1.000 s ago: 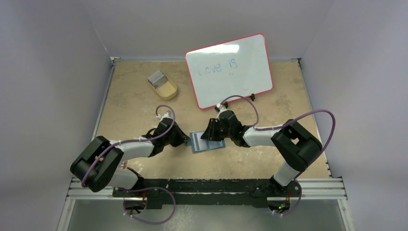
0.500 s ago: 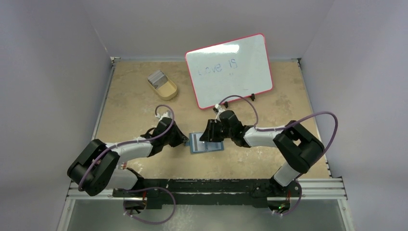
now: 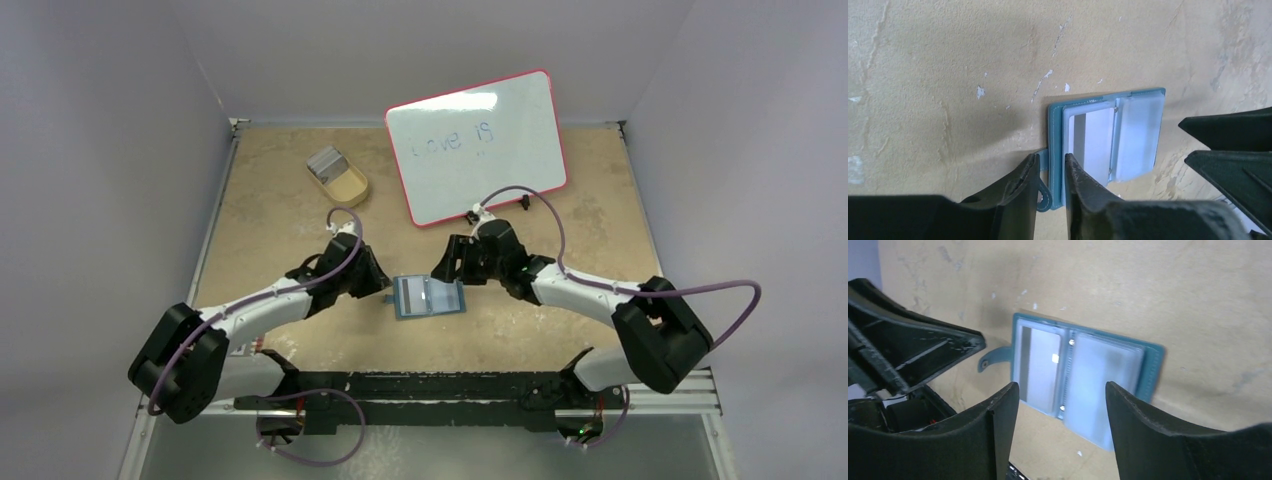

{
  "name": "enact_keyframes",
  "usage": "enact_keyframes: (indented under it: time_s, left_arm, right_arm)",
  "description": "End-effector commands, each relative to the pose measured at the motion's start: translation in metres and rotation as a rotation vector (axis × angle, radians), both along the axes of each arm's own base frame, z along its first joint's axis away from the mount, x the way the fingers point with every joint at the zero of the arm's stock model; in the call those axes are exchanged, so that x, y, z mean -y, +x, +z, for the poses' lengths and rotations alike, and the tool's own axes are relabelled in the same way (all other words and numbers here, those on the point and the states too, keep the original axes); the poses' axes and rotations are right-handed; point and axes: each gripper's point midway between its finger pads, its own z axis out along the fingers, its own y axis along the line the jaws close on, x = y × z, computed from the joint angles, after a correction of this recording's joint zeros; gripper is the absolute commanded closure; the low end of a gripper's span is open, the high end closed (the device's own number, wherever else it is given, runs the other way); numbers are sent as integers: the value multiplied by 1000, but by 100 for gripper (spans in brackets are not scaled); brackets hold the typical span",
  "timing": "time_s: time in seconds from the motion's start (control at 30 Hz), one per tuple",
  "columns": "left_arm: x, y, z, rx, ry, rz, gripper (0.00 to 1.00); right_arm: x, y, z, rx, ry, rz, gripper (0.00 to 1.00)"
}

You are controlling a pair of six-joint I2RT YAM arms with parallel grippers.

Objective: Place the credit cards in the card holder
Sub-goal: Insert the credit card into the card holder, then close the card holder at the center of the board.

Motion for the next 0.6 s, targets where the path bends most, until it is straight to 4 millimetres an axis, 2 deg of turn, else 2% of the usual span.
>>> enact_keyframes:
  time_s: [0.0,0.13,0.37,0.57]
  left_arm:
    - [-4,-1,22,40,58,-86,71]
    - [-5,-10,14,18,65,-119,58]
    - [7,-16,-1,-13,23,-177,56]
    - [3,-18,-12,-27,49,-180,54]
  right_arm:
    - [19,-5,-5,-26,-33,-44,31]
    - [23,-13,-14,-71,-23,-53,26]
    - [26,-19,-29,-119,-25,-76,20]
    - [26,-18,-41,-127,-24,-93,18]
